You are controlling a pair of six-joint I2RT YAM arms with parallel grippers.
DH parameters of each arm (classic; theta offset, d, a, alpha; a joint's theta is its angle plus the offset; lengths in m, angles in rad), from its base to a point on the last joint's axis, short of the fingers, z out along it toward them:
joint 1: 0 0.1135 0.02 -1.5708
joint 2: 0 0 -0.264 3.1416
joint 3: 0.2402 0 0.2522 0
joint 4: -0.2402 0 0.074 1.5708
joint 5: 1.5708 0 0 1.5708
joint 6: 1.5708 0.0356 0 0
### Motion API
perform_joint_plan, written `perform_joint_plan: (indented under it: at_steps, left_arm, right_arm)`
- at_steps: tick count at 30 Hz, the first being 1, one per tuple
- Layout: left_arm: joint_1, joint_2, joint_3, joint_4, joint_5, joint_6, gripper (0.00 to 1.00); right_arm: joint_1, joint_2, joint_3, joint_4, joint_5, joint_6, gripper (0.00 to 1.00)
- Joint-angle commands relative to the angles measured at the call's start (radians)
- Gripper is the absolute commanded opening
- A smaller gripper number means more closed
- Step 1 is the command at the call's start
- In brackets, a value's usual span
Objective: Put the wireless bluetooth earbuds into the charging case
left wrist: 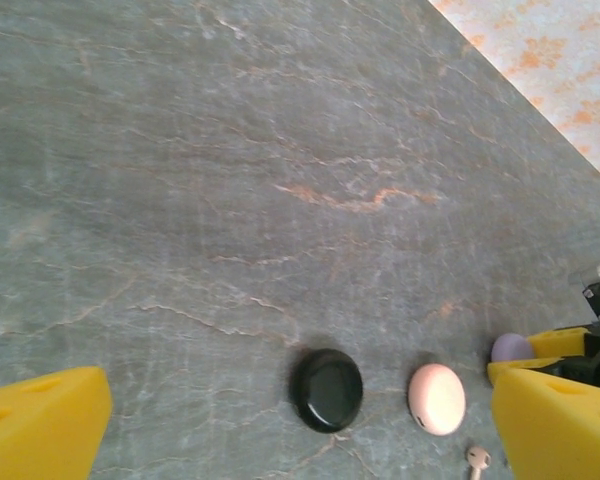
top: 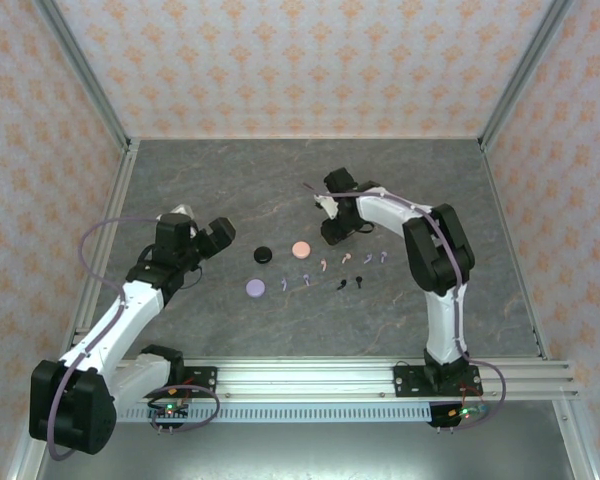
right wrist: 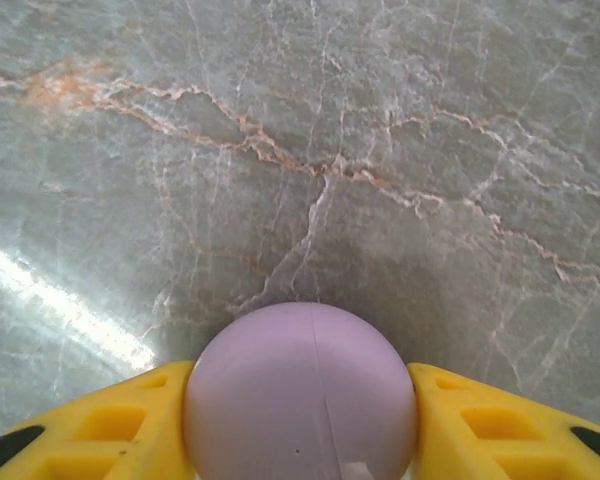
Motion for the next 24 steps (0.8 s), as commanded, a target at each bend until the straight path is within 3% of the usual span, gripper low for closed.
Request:
perform_joint_plan:
  at_steps: [1, 8, 14, 24]
  left_arm:
    - [-0.017, 0.016, 0.048, 0.029, 0.095, 0.03, 0.98]
    - [-0.051, 0.087, 0.12, 0.115, 0.287, 0.011, 0.96]
    - [-0.118, 0.165, 0.221, 0.176, 0.421, -0.015, 0.94]
    - [-0.267, 0.282, 0.367, 0.207, 0.515, -0.029, 0.92]
  right_arm:
    - [-0.002, -0.162, -0.079, 0.109, -0.024, -0.002, 0.49]
    - [0.002, -0.516, -0.352, 0.374, -0.154, 0.032, 0.48]
    - [0.055, -0.768, -0.521, 0.512, -0.152, -0.039, 0.48]
    - [0.172, -0.91, -0.541, 0.468, -0.039, -0.205, 0.47]
